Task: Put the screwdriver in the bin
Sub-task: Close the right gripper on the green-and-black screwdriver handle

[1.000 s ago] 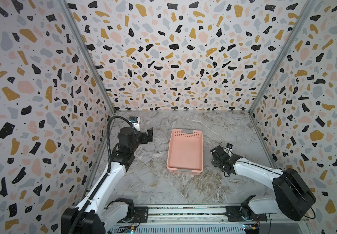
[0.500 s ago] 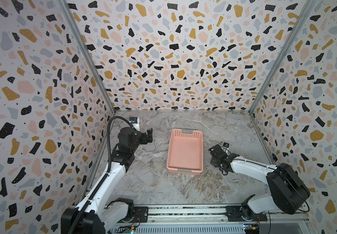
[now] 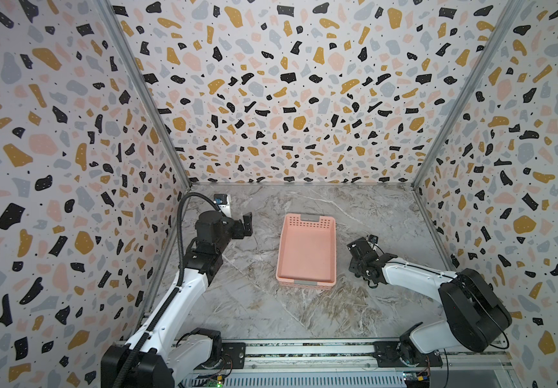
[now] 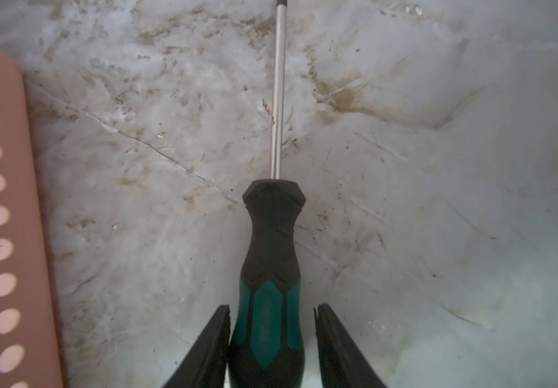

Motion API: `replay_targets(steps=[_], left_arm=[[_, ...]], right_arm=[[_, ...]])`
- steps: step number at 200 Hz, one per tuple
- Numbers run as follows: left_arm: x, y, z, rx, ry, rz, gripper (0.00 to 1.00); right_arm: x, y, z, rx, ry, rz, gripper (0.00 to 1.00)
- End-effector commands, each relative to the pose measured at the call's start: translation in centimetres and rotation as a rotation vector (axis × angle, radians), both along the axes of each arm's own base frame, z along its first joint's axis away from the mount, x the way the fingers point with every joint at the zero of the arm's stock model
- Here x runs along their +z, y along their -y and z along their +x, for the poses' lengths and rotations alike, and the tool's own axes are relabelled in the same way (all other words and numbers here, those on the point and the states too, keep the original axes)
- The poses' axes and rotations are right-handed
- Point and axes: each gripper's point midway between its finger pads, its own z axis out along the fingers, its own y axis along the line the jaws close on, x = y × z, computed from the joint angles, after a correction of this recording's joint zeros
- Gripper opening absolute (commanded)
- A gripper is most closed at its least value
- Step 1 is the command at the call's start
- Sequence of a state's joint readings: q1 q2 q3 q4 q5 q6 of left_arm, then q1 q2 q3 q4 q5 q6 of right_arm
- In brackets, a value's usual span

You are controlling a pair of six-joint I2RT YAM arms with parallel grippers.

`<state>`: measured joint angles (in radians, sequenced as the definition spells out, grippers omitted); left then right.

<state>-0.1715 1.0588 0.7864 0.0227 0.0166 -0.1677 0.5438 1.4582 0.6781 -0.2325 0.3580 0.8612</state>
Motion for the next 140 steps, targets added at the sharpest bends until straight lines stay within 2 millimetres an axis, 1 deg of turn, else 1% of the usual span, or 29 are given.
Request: replay_targets(steps=[1,25,46,76,123,140], left_arm=[[2.2,0.1,0.2,-0.002,0.058,0.006,1.00],[2.0,0.1,0.2,-0.002,0.051,0.011,1.00],[2.1,0.0,0.2,0.000,0.056,0.011,1.00],[1.8,0.0,0.3,0.002,0.047,0.015,1.00],[1.7,0.1,0.4,-0.002,0.047,0.010,1.00],[1.6,0.1,0.4,-0.003,0.042,0.011,1.00]], right_arm=[[0.1,-0.3,0.2,0.024,-0.005,0.010,0.40],[-0.3,-0.3,0.3,0.033,-0.008,0.009,0.37],[-0.8,-0.3,0.2,0.029,-0.029,0.017,0.37],[-1.5,-0.2,0.2,0.026,-0.041,0.024,0.36],[-2.3,0.0,0.1,0.027,-0.064,0.020,0.38],[-2.5,0.1,0.0,0.028,-0.068,0.020,0.41]])
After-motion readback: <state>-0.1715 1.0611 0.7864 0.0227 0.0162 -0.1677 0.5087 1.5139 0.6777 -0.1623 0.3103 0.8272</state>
